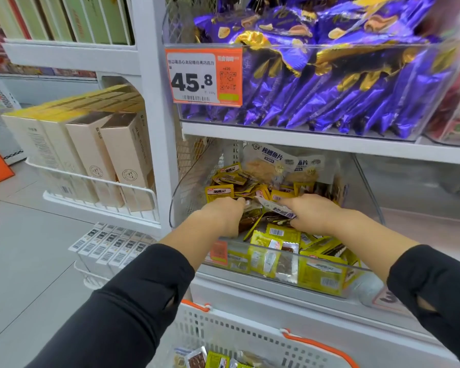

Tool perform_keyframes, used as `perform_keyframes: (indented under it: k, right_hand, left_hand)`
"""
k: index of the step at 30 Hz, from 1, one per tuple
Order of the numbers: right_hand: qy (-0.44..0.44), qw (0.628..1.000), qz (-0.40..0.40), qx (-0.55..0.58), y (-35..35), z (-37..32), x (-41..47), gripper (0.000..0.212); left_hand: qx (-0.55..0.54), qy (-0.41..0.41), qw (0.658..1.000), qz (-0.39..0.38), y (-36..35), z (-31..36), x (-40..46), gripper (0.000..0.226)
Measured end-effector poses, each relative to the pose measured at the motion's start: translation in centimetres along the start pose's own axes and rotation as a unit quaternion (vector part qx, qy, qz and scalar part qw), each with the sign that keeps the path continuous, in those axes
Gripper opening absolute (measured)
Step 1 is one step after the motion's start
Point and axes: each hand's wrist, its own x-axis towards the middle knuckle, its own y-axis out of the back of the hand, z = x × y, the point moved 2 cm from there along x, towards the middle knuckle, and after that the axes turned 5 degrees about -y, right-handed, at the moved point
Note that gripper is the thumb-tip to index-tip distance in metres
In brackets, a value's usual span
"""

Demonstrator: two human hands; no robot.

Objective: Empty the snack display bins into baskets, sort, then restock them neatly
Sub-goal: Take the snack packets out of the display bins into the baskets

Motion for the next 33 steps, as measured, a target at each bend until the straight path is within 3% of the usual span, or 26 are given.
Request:
perform_keyframes:
  k: [6, 10, 14, 17, 19, 22, 24, 25, 28, 30, 31, 33]
  right_hand:
    - [-0.030, 0.991, 0.092, 0.092, 2.0, 0.4, -3.7, 0.052]
    - [-0.037, 0.971, 0.158, 0.175, 4.6, -0.1, -6.8, 0.049]
    - [-0.026, 0.954, 0.160, 0.252, 6.2, -0.9, -11.2, 0.043]
    - [0.009, 0.933, 0.182, 0.311, 6.2, -2.1, -14.3, 0.025]
    - [0.024, 0.912, 0.189, 0.363, 5.5, -3.1, -16.0, 0.028]
    - [0.040, 0.877, 0.158, 0.452, 3.4, -5.1, -17.8, 0.021]
    - [0.054, 0.873, 0.123, 0.469, 1.0, -6.4, -18.2, 0.016]
    - [0.053, 0.877, 0.101, 0.467, -0.5, -6.9, -18.4, 0.014]
    - [0.032, 0.928, -0.001, 0.370, -5.3, -7.5, -18.2, 0.021]
    - [0.016, 0.955, -0.089, 0.284, -7.5, -7.2, -18.3, 0.025]
    - [0.005, 0.955, -0.127, 0.270, -8.3, -6.9, -18.3, 0.040]
    - [-0.019, 0.956, -0.149, 0.253, -8.8, -6.2, -18.2, 0.066]
  left_hand:
    - [-0.025, -0.028, 0.995, 0.088, 2.9, 0.1, -3.1, 0.060]
    - [-0.053, -0.053, 0.984, 0.163, 5.3, 0.7, -6.5, 0.068]
    - [-0.080, -0.087, 0.973, 0.198, 6.3, 0.8, -10.8, 0.072]
    - [-0.116, -0.106, 0.964, 0.214, 5.6, 1.1, -14.7, 0.079]
    - [-0.144, -0.112, 0.955, 0.232, 4.5, 1.2, -17.1, 0.080]
    - [-0.285, -0.129, 0.916, 0.252, 1.8, 1.4, -20.0, 0.079]
    - [-0.395, -0.142, 0.881, 0.219, -1.1, 1.8, -20.9, 0.075]
    - [-0.412, -0.142, 0.879, 0.194, -2.8, 2.2, -21.0, 0.074]
    - [-0.359, -0.068, 0.925, 0.102, -8.3, 2.2, -20.9, 0.068]
    - [-0.335, -0.022, 0.942, -0.001, -11.0, 1.4, -20.7, 0.096]
    - [-0.344, -0.005, 0.938, -0.047, -11.9, 1.0, -20.6, 0.113]
    - [-0.373, 0.022, 0.926, -0.062, -12.4, 0.3, -20.2, 0.115]
